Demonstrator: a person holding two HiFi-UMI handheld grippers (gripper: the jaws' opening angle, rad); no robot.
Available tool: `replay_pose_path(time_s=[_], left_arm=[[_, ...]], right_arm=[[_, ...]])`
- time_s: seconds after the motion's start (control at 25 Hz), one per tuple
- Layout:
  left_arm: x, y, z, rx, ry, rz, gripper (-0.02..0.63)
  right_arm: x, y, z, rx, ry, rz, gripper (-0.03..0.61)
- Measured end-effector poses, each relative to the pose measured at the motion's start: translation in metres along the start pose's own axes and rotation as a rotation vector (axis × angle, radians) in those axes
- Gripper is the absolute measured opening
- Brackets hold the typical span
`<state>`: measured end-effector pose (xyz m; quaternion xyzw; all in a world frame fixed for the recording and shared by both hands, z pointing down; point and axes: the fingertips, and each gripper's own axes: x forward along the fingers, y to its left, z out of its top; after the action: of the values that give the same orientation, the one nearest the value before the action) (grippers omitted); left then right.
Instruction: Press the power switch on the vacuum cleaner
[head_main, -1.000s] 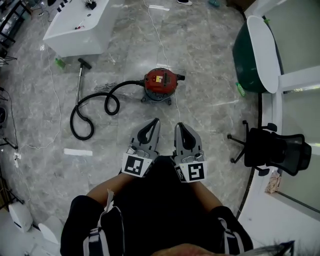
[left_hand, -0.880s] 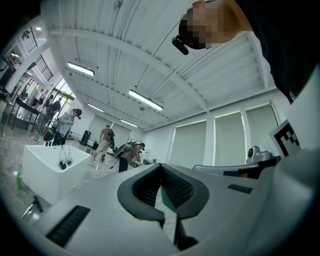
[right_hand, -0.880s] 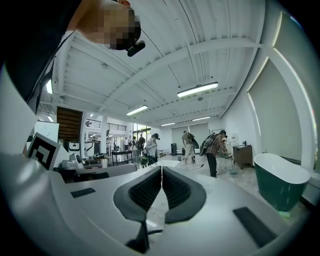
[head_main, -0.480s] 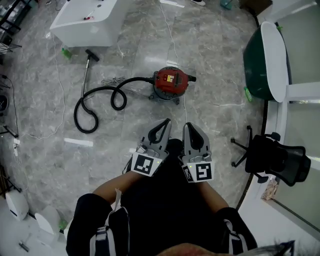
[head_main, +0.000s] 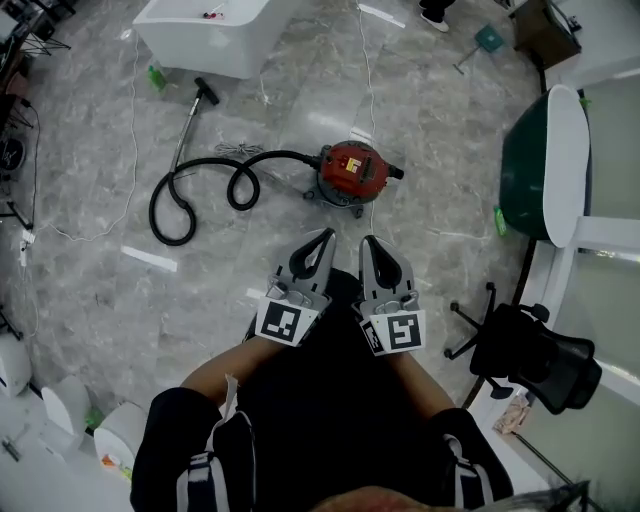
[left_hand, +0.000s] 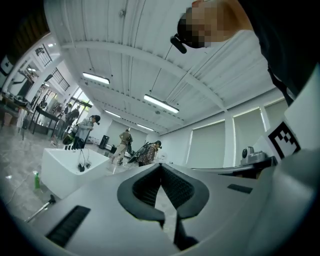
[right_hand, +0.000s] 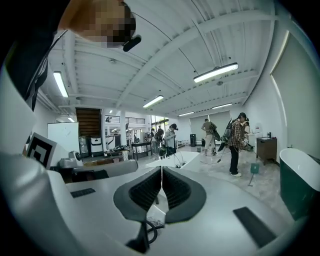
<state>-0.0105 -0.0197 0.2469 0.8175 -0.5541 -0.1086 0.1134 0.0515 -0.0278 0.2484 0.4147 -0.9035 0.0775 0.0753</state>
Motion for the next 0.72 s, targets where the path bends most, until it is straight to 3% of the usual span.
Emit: replay_pose_path(time_s=[0.24,0.48,0.72], left_arm=[[0.012,0.006,-0.005,-0.020,0.033,0.067,0.018],[0.029,-0.002,-0.022,-0.007,0.070,0.031,0.018],[0.053,-0.005,-0.037,0.000,0.101,0.056,0.018]], right_arm=[[0.012,-0.015,-0.015,-0.001,0.040,0.035,0.020],[0.035,-0.046,-0.037,-0.001,0.082,0.011,0.020],[0.067,-0.088,-0.058,-0.040,0.150,0.000,0.020]])
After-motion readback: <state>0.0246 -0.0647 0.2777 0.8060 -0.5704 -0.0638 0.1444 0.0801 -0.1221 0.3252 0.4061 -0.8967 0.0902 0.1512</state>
